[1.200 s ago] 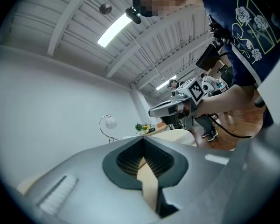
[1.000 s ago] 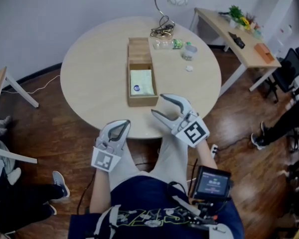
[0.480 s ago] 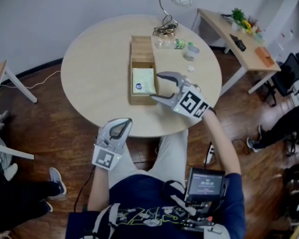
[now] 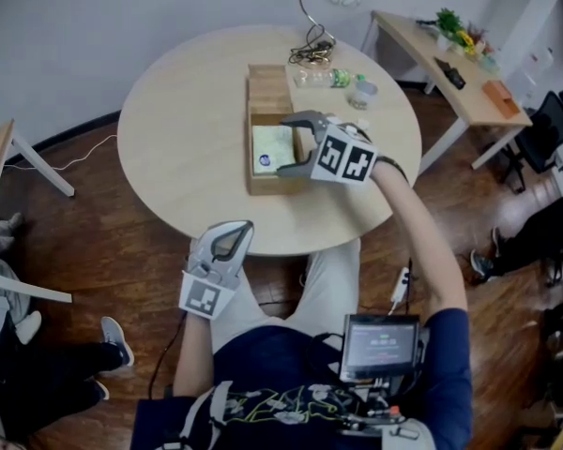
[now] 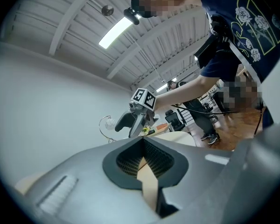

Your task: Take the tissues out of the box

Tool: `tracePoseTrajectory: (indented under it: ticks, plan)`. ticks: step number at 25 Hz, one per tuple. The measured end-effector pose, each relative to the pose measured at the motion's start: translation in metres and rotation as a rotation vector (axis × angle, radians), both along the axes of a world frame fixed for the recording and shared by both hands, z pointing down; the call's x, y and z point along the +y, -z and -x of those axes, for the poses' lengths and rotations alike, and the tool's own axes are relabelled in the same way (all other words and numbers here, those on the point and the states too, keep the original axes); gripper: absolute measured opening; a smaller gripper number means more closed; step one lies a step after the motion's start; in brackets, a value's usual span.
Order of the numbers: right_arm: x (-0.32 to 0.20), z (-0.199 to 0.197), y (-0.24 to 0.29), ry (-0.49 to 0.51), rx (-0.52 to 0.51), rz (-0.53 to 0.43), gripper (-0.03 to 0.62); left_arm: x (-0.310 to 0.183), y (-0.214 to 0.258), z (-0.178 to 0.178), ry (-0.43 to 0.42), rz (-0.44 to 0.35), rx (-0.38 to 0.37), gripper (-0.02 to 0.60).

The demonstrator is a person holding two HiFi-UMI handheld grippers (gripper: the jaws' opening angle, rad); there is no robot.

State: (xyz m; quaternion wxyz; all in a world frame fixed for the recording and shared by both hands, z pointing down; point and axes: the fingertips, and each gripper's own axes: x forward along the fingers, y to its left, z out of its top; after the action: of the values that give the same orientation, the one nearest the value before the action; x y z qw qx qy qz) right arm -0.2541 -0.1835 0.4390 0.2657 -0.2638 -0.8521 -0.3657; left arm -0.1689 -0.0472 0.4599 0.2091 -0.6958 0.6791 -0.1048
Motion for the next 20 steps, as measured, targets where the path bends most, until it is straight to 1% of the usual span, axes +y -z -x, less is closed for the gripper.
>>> tracePoseTrajectory:
  ticks: [1, 3, 6, 8, 10, 12, 14, 16, 17, 20]
  plan:
    - [0.001, 0.001, -0.001, 0.008, 0.023, -0.003, 0.390, 0.000, 0.000, 0.000, -0.001, -0.001, -0.002, 0.003]
    - [0.004, 0.005, -0.003, 0.025, 0.063, -0.008, 0.422, 0.001, 0.001, -0.001, -0.005, -0.001, -0.016, 0.003]
    - [0.004, 0.009, -0.007, 0.036, 0.119, -0.005, 0.423, 0.001, 0.004, -0.002, -0.010, -0.001, -0.051, 0.003]
    - [0.003, 0.011, -0.010, 0.037, 0.171, 0.015, 0.431, 0.000, 0.003, -0.003, -0.008, 0.006, -0.052, 0.003]
    - [0.001, 0.016, -0.013, 0.034, 0.230, 0.021, 0.452, -0.001, 0.004, -0.003, -0.008, 0.006, -0.051, 0.003]
    - [-0.002, 0.024, -0.016, 0.027, 0.280, 0.000, 0.507, -0.001, 0.003, -0.002, -0.004, 0.008, -0.047, 0.003]
    - [-0.004, 0.029, -0.019, 0.017, 0.316, -0.019, 0.583, -0.001, 0.001, -0.002, -0.002, 0.011, -0.039, 0.003]
    - [-0.003, 0.031, -0.021, 0.023, 0.334, -0.028, 0.584, -0.001, 0.002, -0.004, -0.006, 0.006, -0.037, 0.003]
    - [-0.003, 0.033, -0.020, 0.033, 0.327, -0.038, 0.584, 0.000, 0.002, -0.004, -0.007, 0.003, -0.033, 0.003]
    - [-0.009, 0.039, -0.016, 0.041, 0.270, -0.101, 0.581, 0.001, 0.000, -0.002, -0.004, 0.006, -0.021, 0.003]
